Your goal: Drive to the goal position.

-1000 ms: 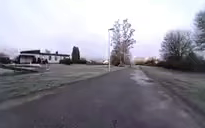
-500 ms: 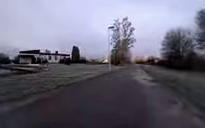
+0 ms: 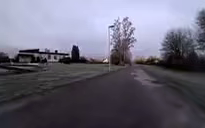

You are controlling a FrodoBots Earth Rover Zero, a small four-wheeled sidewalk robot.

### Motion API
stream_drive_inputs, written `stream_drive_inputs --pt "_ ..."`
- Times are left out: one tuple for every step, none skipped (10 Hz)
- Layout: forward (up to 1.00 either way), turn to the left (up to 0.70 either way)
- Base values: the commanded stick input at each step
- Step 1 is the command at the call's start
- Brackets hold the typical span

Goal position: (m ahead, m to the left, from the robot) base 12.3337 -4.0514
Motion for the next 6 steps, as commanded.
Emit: stream_drive_inputs --pt "1.0 0.0" --pt "1.0 0.0" --pt "1.0 0.0" --pt "1.0 0.0" --pt "1.0 0.0" --pt "1.0 0.0"
